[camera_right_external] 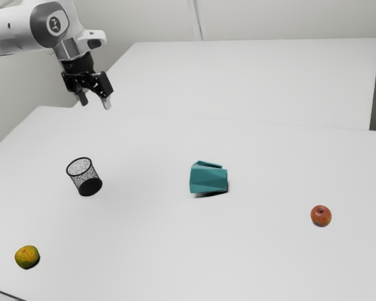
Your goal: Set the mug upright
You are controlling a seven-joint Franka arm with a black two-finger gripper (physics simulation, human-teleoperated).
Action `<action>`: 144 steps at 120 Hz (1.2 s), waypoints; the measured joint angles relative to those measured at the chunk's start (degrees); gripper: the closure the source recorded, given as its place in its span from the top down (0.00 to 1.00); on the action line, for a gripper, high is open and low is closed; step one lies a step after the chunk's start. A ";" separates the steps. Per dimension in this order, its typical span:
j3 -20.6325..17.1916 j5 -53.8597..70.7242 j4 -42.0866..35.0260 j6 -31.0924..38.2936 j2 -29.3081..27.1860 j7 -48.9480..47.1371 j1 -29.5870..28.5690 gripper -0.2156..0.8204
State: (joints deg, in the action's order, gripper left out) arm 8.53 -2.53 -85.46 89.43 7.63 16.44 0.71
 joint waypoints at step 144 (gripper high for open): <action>-4.13 -50.65 -30.01 28.39 4.88 6.77 1.36 0.79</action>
State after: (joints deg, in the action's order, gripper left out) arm 4.40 -53.19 -115.47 117.82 12.51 23.22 2.07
